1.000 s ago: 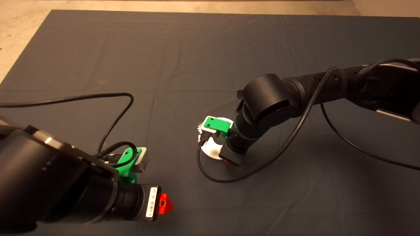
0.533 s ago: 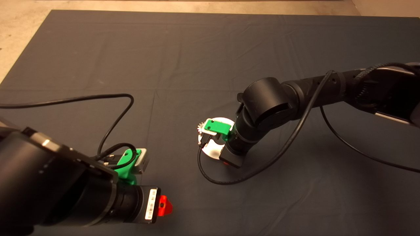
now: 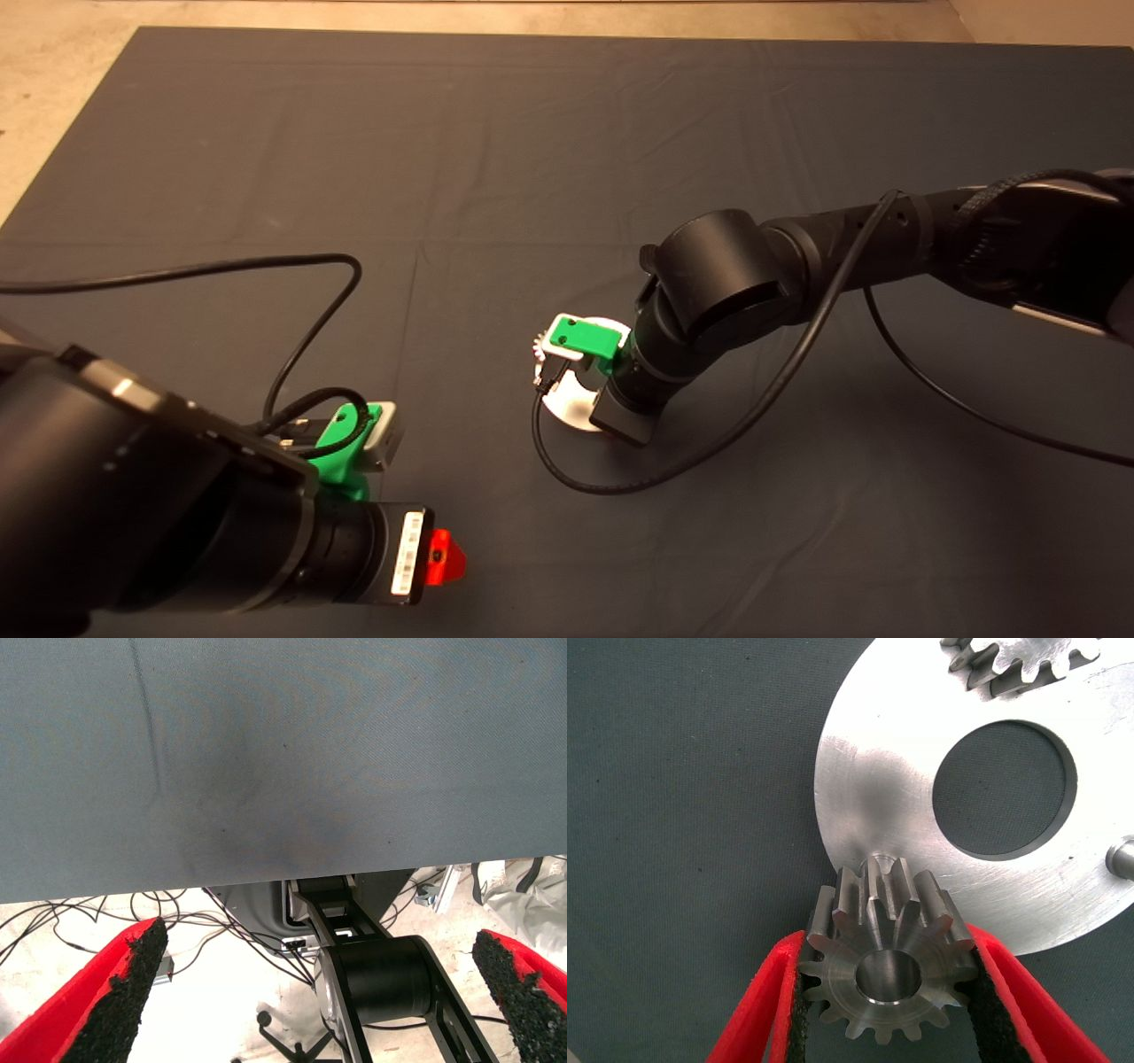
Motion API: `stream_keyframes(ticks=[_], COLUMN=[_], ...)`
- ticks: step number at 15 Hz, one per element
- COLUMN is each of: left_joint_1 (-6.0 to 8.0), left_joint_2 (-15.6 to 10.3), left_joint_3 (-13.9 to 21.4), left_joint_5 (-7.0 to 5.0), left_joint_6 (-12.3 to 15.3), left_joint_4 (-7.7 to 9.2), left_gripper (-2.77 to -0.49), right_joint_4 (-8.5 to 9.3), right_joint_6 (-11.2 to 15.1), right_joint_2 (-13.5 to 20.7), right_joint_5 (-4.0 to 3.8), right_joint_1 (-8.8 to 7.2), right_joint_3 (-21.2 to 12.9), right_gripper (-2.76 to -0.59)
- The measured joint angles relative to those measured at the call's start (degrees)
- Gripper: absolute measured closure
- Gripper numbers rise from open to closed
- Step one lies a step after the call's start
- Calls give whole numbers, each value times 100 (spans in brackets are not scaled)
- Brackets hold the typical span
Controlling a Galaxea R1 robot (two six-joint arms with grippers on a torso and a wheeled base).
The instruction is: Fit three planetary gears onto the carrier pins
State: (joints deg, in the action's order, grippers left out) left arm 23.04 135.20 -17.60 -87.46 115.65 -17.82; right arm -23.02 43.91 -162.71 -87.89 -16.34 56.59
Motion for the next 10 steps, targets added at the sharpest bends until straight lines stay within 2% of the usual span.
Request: stream_keyframes(ticks=[5, 10], left_joint_1=[0, 0], left_joint_2=[0, 3], left_joint_3=[0, 0], left_joint_5=[0, 0], left_joint_6=[0, 0], left_joint_4=[2, 0], left_gripper=[-248, -248], right_joint_4=[-160, -278], right_joint_6=[-23, -41], right_joint_2=[0, -2], right_joint_5=[0, 0], right_joint_1=[2, 129], right_joint_3=[0, 0], right_gripper=[-105, -105])
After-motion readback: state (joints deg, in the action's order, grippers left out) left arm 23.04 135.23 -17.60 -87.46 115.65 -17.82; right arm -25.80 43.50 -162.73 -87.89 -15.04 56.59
